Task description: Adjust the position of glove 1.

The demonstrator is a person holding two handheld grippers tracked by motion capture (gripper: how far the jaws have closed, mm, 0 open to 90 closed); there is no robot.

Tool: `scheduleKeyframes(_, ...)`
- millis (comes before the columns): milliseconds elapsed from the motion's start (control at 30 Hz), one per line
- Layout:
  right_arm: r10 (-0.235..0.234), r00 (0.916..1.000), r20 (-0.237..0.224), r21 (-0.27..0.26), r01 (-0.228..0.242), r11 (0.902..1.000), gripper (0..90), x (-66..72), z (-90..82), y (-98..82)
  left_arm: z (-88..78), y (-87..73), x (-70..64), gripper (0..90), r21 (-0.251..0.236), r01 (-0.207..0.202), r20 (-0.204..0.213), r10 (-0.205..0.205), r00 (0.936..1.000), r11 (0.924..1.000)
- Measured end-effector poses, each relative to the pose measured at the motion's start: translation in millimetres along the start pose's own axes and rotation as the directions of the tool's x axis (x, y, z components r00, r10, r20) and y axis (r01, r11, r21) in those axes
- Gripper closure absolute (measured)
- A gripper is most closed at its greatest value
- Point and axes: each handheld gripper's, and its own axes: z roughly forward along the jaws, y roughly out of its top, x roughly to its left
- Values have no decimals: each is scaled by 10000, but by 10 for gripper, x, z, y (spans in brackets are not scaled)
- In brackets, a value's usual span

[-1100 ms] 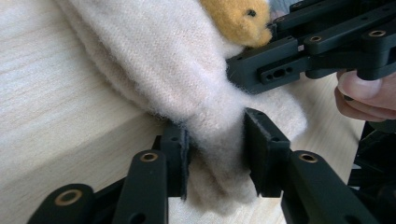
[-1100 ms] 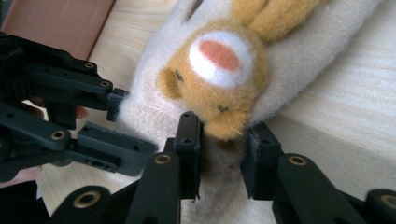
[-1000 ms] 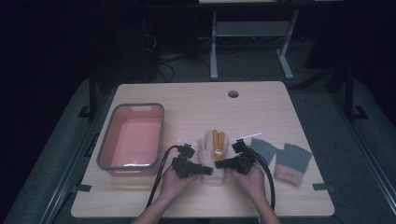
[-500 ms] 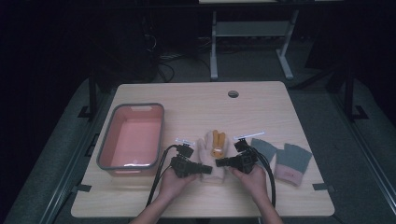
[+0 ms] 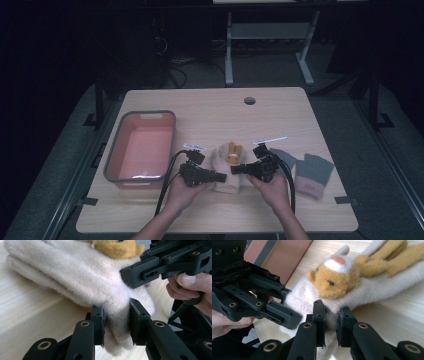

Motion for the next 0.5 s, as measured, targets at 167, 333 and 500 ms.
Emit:
scheduleKeyframes(167, -19, 10000, -39, -44, 19, 10000, 797, 52, -40, 48, -66, 36, -14, 688, -104, -76, 100, 77, 9999, 9999)
scheduleKeyframes(333, -88, 9997, -234, -173, 84, 9998, 796, 110, -88, 121, -170, 86, -54, 689, -255, -220, 123, 223, 9997, 9994)
scheduleKeyframes(500, -253, 9990, -356, -275, 243, 9993, 796, 184, -136, 225, -283, 157, -68, 688, -434, -285, 281, 297, 9992, 9987)
